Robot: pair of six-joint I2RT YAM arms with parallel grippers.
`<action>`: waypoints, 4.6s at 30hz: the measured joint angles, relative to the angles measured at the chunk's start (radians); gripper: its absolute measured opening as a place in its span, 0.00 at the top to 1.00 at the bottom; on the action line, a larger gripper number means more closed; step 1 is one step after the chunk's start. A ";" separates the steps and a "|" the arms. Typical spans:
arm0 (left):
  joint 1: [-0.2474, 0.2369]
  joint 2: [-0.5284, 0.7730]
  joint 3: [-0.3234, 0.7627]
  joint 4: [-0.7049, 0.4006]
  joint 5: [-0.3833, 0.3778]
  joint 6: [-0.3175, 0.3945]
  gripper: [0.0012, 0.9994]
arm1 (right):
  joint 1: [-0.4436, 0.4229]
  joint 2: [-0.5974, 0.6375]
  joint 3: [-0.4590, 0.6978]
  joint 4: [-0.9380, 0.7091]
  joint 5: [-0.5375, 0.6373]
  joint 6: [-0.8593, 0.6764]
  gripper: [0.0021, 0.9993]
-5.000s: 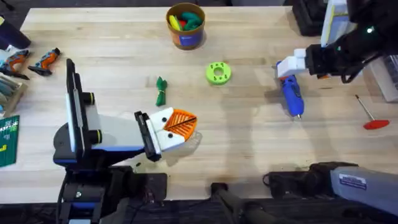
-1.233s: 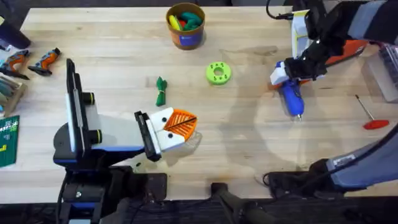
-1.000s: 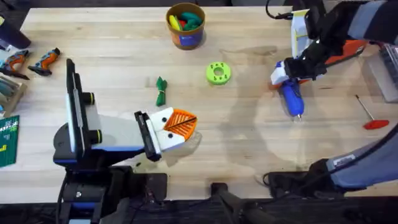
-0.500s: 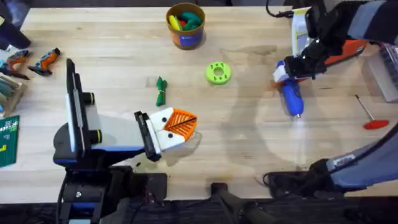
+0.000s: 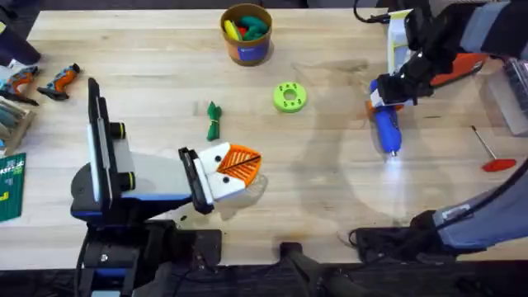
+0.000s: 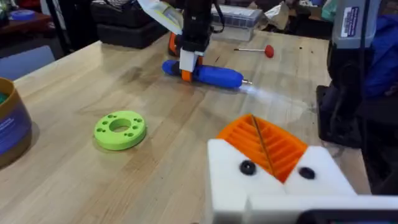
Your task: Pick up the gripper from the table and insert it into the empty holder that is missing its gripper. Then pick up a screw, insert it into the mounting hole, and use the screwdriver to tighten it. Finally, clean up the table by picking up the vegetable and placing it into the bucket.
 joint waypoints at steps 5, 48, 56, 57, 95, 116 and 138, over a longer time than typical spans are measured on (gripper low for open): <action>0.000 0.000 0.000 0.000 0.000 0.000 0.99 | 0.015 -0.012 0.046 -0.057 0.000 0.023 0.98; 0.000 0.000 0.000 0.000 0.000 0.000 0.99 | 0.407 -0.599 -0.001 0.894 -0.454 0.379 0.98; 0.000 0.000 0.000 0.000 0.000 0.000 0.99 | 0.407 -0.592 -0.331 1.486 -0.639 0.566 0.98; 0.000 0.000 0.000 0.000 0.000 0.000 0.99 | 0.407 -0.589 -0.366 1.563 -0.654 0.590 0.98; 0.000 0.000 0.000 0.000 0.000 0.000 0.99 | 0.694 -0.362 -0.465 2.201 -1.062 0.663 0.98; 0.000 0.000 0.000 0.000 0.000 0.000 0.99 | 0.745 -0.362 -0.464 2.181 -1.073 0.567 0.98; 0.000 0.000 0.000 0.000 0.000 0.000 0.99 | 0.761 -0.343 -0.461 2.170 -1.080 0.544 0.98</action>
